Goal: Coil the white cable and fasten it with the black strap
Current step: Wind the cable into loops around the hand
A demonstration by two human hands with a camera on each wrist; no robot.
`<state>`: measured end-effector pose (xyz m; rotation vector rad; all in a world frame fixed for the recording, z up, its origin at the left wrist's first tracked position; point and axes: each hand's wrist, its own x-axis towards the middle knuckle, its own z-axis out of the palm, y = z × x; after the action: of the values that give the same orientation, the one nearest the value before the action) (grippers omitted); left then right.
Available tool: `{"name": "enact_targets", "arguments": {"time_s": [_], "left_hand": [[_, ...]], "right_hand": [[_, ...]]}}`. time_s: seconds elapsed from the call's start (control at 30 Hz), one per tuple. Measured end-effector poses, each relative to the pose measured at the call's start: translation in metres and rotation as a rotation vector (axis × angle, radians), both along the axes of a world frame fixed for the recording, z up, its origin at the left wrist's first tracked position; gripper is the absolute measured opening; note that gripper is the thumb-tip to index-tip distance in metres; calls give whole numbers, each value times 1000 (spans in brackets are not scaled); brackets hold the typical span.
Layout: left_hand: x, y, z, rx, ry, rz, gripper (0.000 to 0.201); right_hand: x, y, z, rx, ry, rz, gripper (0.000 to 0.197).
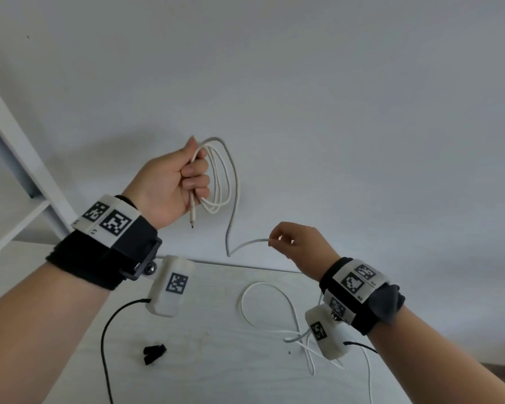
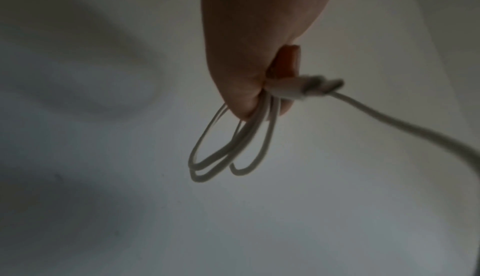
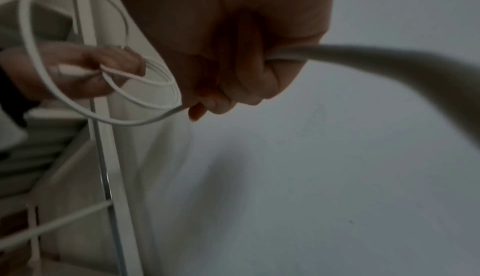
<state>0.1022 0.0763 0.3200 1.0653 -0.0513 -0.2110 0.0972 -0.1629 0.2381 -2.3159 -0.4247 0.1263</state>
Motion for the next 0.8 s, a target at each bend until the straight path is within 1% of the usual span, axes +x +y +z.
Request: {"name": "enact_targets", "arguments": {"time_s": [0.07, 0.13, 0.2, 0.27, 0.3, 0.37, 0.43, 0.47, 0.5, 0.57, 0.63, 0.7, 0.8], "left_hand": [[-2, -1, -3, 78, 8, 35, 31], [-5, 0, -5, 157, 25, 49, 31], [-9, 3, -7, 224, 62, 18, 30], [-14, 7, -7, 252, 112, -53, 27], [-17, 10, -6, 230, 141, -114, 26], [-22, 16, -5, 109, 207, -303, 26], [-24, 20, -3, -95, 233, -554, 24], [-25, 21, -2, -215, 228, -652, 28], [-24, 21, -1, -313, 224, -690, 35], [-24, 21, 5, -449, 206, -709, 41], [-24, 19, 12, -580, 195, -667, 42], [-21, 21, 14, -691, 155, -561, 42], [-17, 22, 13, -699, 70, -333, 40]], "right_hand": [[3, 0, 4, 122, -33, -60, 10], [9, -5, 8, 298, -36, -159, 16], [18, -14, 12, 466, -10, -290, 23], [28, -26, 13, 538, 2, -421, 26], [33, -32, 12, 516, -2, -471, 27], [40, -41, 8, 407, -4, -538, 24], [44, -44, 3, 286, 0, -568, 20], [45, -44, 1, 227, 2, -565, 20], [45, -43, -3, 167, 6, -547, 21], [42, -40, -11, 22, 37, -483, 23], [36, -33, -18, -141, 88, -380, 22], [27, -25, -22, -256, 127, -262, 21], [11, -12, -24, -357, 138, -92, 20]]}}
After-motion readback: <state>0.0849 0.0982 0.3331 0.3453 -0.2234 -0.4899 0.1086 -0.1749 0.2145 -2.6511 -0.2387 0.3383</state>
